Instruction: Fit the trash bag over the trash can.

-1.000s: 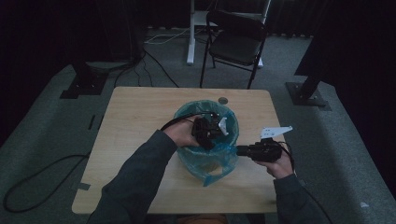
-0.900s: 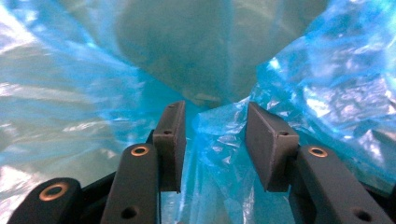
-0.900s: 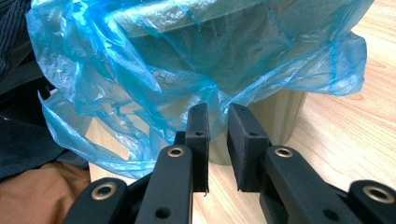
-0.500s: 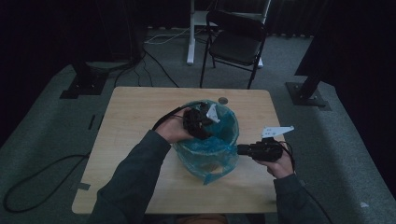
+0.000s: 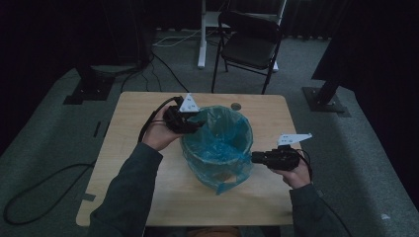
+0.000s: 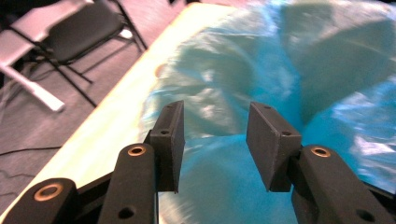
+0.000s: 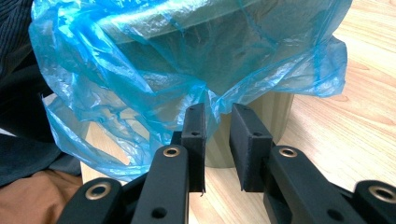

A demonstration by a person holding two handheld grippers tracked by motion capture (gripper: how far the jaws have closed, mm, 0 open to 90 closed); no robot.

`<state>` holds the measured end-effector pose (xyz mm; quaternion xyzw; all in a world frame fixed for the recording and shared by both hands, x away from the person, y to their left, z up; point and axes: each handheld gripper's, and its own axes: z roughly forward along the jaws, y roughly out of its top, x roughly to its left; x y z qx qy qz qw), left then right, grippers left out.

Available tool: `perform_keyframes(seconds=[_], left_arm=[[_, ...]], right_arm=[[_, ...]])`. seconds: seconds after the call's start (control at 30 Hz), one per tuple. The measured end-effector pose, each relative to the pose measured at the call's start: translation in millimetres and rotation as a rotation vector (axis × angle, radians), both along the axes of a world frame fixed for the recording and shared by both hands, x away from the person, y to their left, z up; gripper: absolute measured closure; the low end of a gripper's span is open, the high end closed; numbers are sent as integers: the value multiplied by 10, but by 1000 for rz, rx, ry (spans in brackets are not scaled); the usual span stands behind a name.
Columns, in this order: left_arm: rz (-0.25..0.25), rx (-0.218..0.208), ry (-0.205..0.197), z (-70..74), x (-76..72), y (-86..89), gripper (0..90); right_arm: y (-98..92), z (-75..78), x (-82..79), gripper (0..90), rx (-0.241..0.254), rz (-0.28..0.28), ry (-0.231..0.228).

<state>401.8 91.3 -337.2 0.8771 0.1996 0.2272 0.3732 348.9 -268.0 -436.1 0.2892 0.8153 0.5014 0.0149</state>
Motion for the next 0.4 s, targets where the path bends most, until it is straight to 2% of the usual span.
perform_keyframes(seconds=[0.03,0.13,0.17,0.2,0.23,0.4], left_arm=[[17,-21,-14,-1,-2,46,568],[64,-82,-21,-13,-1,183,568],[74,-89,-27,-19,0,212,568],[105,-118,-35,-45,-1,286,568],[105,-118,-35,-45,-1,286,567],[189,-181,-37,-168,12,489,558]], right_arm=[[0,0,0,757,0,0,0],[-3,3,0,753,-1,-3,-1],[-5,3,1,752,0,-5,-2],[-13,7,3,752,0,-9,-3],[-13,7,3,752,0,-9,-3],[-63,4,19,738,3,-30,-15]])
